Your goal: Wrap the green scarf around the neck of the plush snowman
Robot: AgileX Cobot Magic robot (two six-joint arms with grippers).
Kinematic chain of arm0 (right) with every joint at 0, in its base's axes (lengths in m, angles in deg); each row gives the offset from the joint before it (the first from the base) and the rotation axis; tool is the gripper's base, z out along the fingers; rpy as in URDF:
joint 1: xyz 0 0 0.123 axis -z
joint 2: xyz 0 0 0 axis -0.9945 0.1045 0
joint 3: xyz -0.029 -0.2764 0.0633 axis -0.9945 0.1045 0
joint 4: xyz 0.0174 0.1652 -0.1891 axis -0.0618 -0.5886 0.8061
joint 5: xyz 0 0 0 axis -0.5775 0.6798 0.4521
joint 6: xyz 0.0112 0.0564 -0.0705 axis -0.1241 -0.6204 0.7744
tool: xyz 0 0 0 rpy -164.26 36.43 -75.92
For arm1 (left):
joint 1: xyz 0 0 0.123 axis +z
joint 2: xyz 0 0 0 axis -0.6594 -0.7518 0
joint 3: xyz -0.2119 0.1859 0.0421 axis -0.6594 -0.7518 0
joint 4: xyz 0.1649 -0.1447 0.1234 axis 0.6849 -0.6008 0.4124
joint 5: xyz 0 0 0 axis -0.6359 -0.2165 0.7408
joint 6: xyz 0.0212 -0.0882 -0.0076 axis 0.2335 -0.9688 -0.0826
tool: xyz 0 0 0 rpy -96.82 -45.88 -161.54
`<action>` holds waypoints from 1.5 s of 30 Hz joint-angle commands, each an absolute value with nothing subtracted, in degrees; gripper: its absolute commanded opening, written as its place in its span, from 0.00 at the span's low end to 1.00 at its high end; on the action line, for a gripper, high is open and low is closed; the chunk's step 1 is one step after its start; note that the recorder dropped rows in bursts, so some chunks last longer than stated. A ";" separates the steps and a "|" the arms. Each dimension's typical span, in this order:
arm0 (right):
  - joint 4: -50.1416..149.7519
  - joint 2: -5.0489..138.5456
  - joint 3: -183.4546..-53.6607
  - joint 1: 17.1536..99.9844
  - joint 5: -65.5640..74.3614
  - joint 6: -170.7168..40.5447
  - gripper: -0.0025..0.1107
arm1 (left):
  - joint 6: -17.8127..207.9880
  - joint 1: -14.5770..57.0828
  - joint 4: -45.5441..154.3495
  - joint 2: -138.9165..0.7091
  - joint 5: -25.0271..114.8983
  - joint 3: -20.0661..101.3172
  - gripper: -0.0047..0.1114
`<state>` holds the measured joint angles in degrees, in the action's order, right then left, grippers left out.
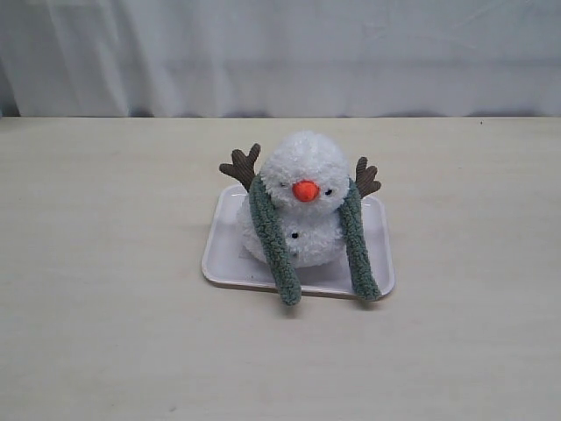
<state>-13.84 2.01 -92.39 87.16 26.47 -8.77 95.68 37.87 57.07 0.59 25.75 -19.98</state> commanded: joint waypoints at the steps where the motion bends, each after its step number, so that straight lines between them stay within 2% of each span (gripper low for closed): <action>1: -13.97 -0.51 -92.19 87.16 26.97 -8.77 0.06 | 95.52 37.84 56.86 0.71 26.44 -20.07 0.04; 20: -13.46 -1.93 -92.19 87.16 25.14 -8.85 0.06 | 95.52 37.84 56.86 0.71 26.44 -20.07 0.04; 23: -3.58 -4.07 -92.19 87.26 24.27 -16.42 0.06 | 95.52 37.84 56.86 0.71 26.44 -20.07 0.04; 27: 23.97 -5.05 -92.07 87.26 23.60 -44.23 0.06 | 95.52 37.84 56.86 0.71 26.44 -20.07 0.04; 31: 41.00 -5.05 -91.65 87.26 22.16 -63.59 0.06 | 95.52 37.84 56.86 0.71 26.44 -20.07 0.04; 41: 43.92 -5.05 -79.03 87.26 12.29 -64.80 0.06 | 95.52 37.84 56.86 0.71 26.32 -20.07 0.04; 45: 52.91 -5.05 -73.25 87.26 9.86 -72.27 0.06 | 95.52 37.84 56.86 0.71 26.32 -20.07 0.04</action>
<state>47.06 -4.70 -76.50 87.16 12.17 -67.54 95.68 37.87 57.07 0.59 25.75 -19.98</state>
